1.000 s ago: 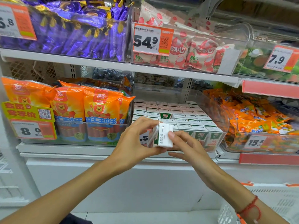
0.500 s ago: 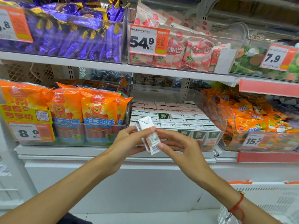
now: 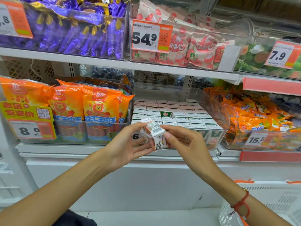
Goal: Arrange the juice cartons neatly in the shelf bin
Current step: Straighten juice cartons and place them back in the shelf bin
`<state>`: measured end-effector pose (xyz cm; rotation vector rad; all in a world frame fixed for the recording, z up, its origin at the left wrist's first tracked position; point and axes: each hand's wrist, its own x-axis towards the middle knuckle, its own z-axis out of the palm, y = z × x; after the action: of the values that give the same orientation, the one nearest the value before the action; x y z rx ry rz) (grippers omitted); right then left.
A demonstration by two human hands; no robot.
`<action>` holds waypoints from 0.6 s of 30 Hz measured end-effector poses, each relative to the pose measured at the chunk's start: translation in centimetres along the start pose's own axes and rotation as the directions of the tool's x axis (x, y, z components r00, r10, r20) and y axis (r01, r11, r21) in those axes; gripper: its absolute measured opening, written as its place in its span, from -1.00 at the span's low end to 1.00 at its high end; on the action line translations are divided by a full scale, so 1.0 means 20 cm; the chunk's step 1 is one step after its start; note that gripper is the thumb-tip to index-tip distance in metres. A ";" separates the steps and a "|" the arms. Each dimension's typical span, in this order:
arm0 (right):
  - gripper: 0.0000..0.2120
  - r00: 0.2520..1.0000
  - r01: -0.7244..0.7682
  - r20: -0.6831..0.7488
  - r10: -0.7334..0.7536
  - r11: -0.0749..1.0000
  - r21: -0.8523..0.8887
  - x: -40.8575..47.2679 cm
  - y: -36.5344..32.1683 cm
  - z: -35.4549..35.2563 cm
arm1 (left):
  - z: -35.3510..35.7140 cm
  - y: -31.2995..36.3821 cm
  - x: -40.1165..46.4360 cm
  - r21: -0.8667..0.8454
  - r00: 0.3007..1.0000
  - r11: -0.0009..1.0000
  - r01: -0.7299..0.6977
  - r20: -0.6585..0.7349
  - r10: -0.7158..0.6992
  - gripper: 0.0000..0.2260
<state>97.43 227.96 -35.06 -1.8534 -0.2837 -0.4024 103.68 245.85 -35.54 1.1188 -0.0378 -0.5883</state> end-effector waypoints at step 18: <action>-0.80 0.938 -0.345 0.035 0.344 0.922 0.176 0.01 -0.05 -0.02 | 0.01 -0.02 0.03 0.150 0.972 0.968 0.199 0.098 -0.215 -0.53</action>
<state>97.12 227.82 -34.02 -1.6832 0.0088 -0.1247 103.89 245.37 -36.04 1.2328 -0.0612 -0.8467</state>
